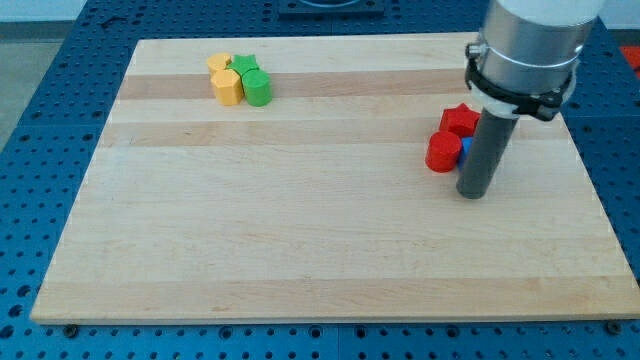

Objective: Point at the blue triangle

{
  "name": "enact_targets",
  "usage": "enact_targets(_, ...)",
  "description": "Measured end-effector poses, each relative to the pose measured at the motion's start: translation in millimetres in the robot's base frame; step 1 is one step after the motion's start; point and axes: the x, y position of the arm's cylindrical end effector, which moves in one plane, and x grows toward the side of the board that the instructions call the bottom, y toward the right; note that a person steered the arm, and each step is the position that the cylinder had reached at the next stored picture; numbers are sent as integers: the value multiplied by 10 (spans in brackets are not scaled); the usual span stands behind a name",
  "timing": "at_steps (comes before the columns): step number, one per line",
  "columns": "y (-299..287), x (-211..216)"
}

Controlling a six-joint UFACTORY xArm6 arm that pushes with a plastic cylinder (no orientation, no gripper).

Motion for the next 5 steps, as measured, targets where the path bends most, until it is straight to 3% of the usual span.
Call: enact_targets(5,395,-160)
